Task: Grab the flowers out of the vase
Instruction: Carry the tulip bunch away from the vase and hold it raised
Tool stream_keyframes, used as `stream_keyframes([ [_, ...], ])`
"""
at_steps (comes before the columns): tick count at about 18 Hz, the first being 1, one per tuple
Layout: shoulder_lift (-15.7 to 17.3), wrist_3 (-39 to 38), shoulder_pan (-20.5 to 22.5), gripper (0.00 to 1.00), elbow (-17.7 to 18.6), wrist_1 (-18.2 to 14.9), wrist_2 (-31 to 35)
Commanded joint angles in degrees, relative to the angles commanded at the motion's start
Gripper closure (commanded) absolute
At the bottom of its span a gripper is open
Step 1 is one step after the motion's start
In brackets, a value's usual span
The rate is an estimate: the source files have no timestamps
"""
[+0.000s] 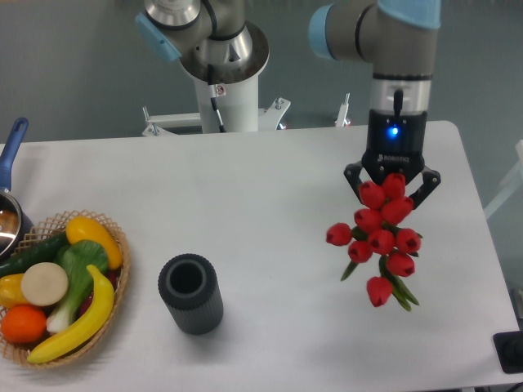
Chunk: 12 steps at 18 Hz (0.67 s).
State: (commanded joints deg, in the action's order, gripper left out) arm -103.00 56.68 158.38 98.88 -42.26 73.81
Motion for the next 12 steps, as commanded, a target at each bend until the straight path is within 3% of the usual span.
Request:
stream_keyframes([
  [4,-0.09,3.61,-0.17,0.9,-0.26,-5.71,4.84],
  [7,-1.15,4.14,-0.53,0.89,-1.32,-8.35,6.61],
  [10,-1.67,4.49,-0.7,0.89,-3.59,-15.02,9.15],
  [12,-2.02,4.49,-0.88,0.89,-4.04,-16.8,10.91],
])
